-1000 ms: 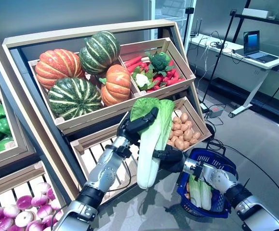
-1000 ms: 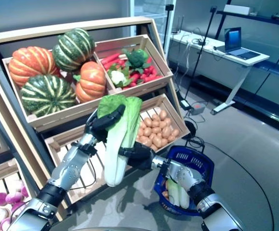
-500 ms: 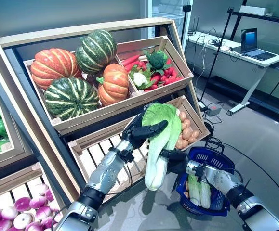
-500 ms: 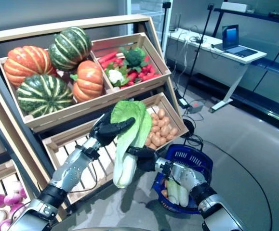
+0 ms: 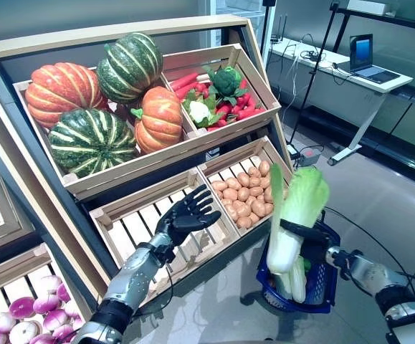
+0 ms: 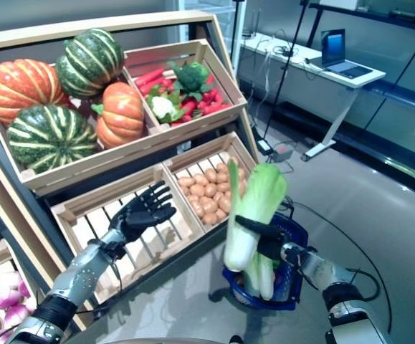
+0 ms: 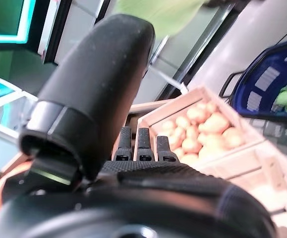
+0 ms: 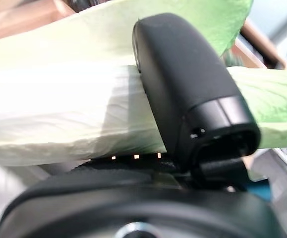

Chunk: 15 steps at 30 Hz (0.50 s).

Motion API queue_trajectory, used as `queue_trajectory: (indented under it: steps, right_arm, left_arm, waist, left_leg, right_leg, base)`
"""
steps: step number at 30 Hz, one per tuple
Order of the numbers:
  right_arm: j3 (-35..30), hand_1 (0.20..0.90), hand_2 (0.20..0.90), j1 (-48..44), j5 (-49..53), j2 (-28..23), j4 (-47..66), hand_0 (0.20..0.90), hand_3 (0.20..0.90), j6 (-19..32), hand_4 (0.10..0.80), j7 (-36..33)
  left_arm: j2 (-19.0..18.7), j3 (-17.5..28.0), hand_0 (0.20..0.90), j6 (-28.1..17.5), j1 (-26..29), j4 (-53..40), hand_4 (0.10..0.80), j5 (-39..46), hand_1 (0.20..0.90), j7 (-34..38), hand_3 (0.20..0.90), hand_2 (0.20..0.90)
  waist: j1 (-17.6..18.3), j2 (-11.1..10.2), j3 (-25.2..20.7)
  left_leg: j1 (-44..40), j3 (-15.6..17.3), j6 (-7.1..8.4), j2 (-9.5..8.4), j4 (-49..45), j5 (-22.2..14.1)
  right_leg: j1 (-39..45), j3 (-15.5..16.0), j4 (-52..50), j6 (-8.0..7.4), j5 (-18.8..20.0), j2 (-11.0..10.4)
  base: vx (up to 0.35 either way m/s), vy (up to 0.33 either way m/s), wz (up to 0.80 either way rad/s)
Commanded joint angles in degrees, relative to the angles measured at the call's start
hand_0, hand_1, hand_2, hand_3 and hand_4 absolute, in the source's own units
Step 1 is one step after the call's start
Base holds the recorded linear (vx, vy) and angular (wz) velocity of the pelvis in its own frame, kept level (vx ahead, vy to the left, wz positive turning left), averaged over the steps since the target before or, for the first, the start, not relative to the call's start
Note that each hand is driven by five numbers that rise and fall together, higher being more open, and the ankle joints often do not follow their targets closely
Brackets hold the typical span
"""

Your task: Put vegetables into the basket

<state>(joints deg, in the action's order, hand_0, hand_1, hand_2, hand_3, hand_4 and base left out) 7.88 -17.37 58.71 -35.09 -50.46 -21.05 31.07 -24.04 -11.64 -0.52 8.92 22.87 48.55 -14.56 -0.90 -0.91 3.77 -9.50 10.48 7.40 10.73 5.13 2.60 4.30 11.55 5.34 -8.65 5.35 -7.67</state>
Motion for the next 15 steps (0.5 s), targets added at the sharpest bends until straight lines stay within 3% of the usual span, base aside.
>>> queue_trajectory:
  steps: [1, 9, 15]
  right_arm:
    - [-5.53, 0.300, 0.300, -6.88, 0.71, -3.88, -1.90, 0.300, 0.300, 8.40, 0.400, -3.97]
    - [-11.34, 0.300, 0.300, -10.20, -1.68, -5.62, -10.92, 0.300, 0.300, 15.96, 0.400, -20.06]
    - [-12.12, 0.300, 0.300, -15.64, -3.55, -6.41, -11.62, 0.300, 0.300, 24.03, 0.400, -31.13]
  left_arm:
    - [-2.34, 2.42, 0.900, -6.42, 7.05, -0.73, 0.800, -0.08, 0.900, 0.41, 0.900, 0.900]
    - [-1.89, 0.48, 0.900, -6.00, 8.74, 2.14, 0.800, -1.55, 0.900, 1.10, 0.900, 0.900]
    - [-2.06, -2.99, 0.900, -8.84, 11.60, 1.87, 0.800, 0.28, 0.900, 1.46, 0.900, 0.900]
  waist:
    - [0.37, -1.93, -0.35]
    - [-0.11, -1.70, 3.15]
    - [-0.96, -1.19, 11.72]
  left_leg:
    - [0.23, 0.70, -0.66, -0.50, -0.13, -2.30]
    - [2.93, 1.23, -1.33, -0.52, -7.21, -4.43]
    - [15.82, -0.76, -1.74, 0.83, -26.23, -10.84]
  right_leg:
    - [3.76, 0.17, -0.34, -0.19, -2.01, -1.81]
    - [1.68, -0.23, -6.36, 0.91, -4.54, -2.08]
    - [-8.24, 0.75, -21.85, 2.58, -9.81, -4.70]
  base:
    - [-0.022, -0.020, -0.09]
    - [-0.066, -0.036, -0.07]
    - [-0.272, -0.067, -0.03]
